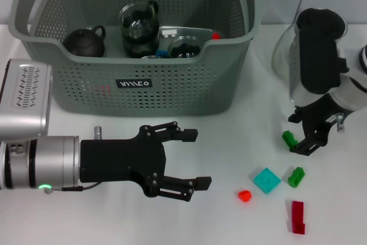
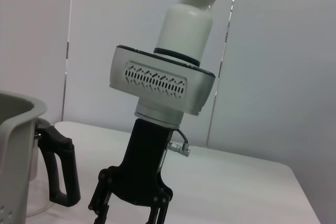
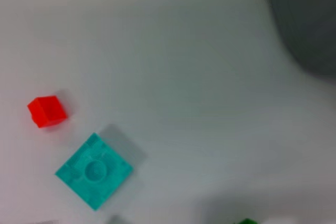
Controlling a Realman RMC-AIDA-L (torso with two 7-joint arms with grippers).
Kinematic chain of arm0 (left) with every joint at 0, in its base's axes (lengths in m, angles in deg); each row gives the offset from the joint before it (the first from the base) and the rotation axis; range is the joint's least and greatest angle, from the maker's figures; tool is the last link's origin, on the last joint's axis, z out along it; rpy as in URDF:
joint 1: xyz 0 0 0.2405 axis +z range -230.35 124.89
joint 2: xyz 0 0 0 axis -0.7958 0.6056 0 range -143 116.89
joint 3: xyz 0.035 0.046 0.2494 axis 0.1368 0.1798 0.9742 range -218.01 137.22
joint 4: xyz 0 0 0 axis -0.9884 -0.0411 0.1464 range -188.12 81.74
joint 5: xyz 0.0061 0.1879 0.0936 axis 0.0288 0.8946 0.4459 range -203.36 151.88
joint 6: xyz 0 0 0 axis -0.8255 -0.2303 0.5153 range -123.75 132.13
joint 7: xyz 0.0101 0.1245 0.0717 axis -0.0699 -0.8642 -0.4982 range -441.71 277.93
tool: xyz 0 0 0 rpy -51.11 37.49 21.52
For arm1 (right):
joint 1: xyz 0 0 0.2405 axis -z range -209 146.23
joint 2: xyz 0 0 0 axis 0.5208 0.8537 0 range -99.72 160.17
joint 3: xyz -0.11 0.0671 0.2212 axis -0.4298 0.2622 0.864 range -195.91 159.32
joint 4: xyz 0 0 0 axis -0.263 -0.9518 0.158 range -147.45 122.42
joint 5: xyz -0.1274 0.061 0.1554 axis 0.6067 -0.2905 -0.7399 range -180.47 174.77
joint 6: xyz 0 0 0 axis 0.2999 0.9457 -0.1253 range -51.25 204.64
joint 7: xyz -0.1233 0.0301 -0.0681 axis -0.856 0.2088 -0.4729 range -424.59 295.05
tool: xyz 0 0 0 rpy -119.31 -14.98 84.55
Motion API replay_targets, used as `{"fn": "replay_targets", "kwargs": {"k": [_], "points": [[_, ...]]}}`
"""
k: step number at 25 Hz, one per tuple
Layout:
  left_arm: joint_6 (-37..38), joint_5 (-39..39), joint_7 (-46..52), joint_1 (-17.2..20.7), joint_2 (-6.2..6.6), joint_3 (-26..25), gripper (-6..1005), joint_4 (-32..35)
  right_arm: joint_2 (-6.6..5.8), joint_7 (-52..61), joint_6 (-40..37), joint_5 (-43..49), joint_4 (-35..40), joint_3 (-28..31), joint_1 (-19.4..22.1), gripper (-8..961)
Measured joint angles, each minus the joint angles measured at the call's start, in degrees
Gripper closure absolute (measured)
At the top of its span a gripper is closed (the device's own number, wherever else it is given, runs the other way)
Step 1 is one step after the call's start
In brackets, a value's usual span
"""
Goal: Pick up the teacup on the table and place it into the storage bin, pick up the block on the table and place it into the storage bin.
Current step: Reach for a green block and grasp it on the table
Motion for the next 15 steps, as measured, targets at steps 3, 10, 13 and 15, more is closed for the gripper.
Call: {"fn": "replay_targets", "kwargs": {"k": [3,10,13,15], "points": [[0.00,0.00,0.04,0.00,0.00,0.00,51,-0.04,0.16,-0.01,0.69,0.00,-0.56,-0.44,-0.14,358],[-0.14,0.00,0.04,-0.37,0.01,-0.21,52,-1.07,0.31,-0.10,2.30,-0.24,-1.55,-1.70,-0.27,374],[-0.16,0.00,0.04,-0.39,0.01,-0.61,52,-1.27,0.39,-0.11,2.74,-0.36,-2.01,-1.87,-0.40,381],[-0.17,0.00,0.05,-0.39,0.01,-0.72,52,-1.33,0.44,-0.12,2.86,-0.36,-2.09,-1.93,-0.42,385]]}}
